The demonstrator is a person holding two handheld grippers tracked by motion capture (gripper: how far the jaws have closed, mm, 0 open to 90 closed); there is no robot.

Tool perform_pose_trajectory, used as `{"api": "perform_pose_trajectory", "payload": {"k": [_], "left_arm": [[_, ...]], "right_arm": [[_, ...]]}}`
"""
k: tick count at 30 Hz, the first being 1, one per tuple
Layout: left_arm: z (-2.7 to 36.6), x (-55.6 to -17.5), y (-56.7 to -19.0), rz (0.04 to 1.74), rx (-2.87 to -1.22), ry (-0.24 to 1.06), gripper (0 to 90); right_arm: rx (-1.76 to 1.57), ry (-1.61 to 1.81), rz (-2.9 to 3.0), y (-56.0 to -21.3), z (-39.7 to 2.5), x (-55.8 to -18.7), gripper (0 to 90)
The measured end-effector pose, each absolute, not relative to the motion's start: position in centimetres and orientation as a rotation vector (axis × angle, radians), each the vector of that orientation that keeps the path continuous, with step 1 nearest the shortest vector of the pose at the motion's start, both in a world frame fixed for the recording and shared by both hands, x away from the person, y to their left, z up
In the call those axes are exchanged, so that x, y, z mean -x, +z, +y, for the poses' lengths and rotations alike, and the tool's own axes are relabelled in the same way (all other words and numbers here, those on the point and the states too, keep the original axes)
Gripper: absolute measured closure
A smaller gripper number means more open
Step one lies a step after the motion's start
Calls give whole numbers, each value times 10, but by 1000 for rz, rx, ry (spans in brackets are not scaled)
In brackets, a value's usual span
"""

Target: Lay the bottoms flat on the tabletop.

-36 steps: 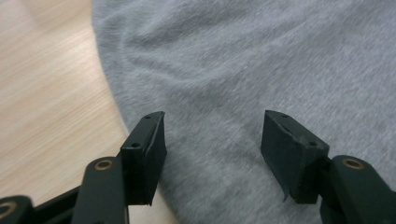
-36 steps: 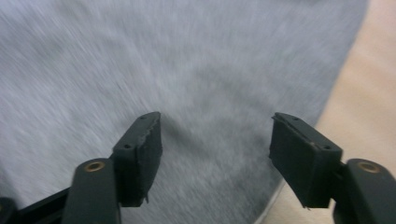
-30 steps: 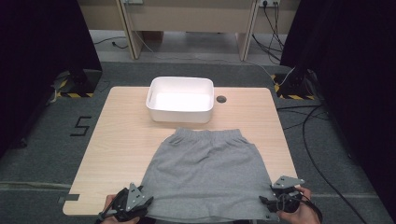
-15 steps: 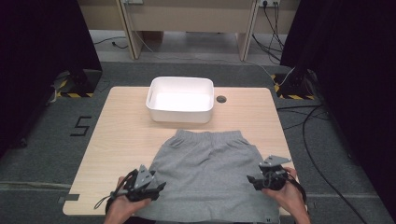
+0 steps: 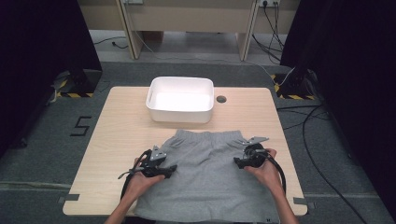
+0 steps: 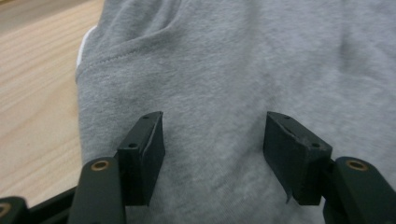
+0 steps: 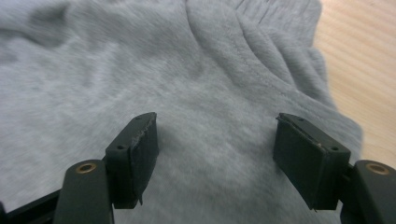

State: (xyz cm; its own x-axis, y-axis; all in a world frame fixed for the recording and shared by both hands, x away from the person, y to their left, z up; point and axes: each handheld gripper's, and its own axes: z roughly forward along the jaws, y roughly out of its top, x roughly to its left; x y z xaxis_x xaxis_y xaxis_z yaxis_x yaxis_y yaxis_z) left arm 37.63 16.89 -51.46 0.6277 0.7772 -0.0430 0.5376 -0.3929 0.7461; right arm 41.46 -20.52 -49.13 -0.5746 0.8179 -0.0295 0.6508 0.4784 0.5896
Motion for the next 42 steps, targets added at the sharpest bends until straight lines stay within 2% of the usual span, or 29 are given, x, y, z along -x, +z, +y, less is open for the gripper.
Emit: {"api": "perform_pose_trajectory", "payload": {"k": [2,12,19,33,42], "left_arm": [[171,-378,-514,1025,-2107,414,376],[185,-377,-516,1057,-2086,438,380],[189,-374,-516,1054,-2085,436,383],[211,-376,-516,1092,-2068,442,394],[215,-376,-515,1102,-2072,433,395]], "right_arm": [[-1262,778,2428,-497,-202,-421,274],[-1245,821,2413,-500,-188,-445,252],[-1256,821,2405,-498,-186,-441,278],[-1224,834,2423,-501,-169,-436,260],[-1213,833,2423,-499,-165,-435,279]]}}
